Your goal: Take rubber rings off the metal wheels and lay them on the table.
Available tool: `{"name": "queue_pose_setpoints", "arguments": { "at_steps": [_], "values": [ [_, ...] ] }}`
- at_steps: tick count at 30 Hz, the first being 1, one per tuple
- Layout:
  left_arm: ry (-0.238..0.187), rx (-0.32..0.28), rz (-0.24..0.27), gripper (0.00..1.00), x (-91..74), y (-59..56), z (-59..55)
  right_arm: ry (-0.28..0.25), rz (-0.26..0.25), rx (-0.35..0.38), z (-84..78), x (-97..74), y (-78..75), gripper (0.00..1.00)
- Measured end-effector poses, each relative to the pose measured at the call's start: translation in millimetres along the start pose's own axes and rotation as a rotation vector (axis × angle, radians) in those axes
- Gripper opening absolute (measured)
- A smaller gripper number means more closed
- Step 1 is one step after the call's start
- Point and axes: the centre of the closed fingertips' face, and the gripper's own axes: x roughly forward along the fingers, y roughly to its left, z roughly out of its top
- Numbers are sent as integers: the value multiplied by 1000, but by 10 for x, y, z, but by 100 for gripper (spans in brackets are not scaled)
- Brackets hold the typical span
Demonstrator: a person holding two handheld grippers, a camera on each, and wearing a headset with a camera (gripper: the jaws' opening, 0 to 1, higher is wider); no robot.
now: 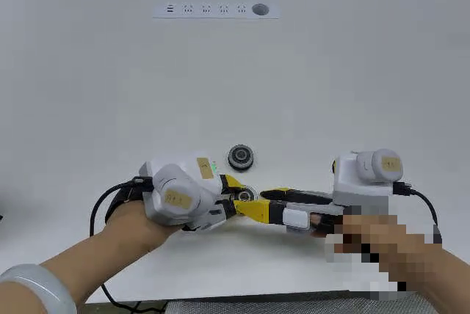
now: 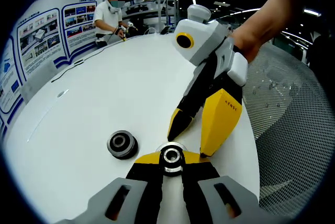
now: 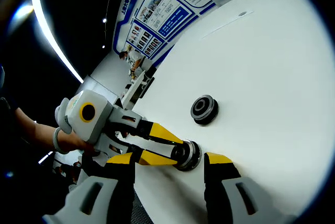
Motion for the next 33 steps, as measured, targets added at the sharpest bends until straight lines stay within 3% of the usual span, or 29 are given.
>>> {"name": "queue_pose_setpoints", "arguments": {
  "at_steps": [11,21,33],
  "values": [
    [0,-1,0,12,5,-1,0,25,30,1,-14,73,50,56],
    [-2,0,1,12,7,1,0,48,67,40,-58,12,106,57],
    [-1,-2,1,12,8,1,-5,44,66,40,-68,-29,130,58]
  ]
}}
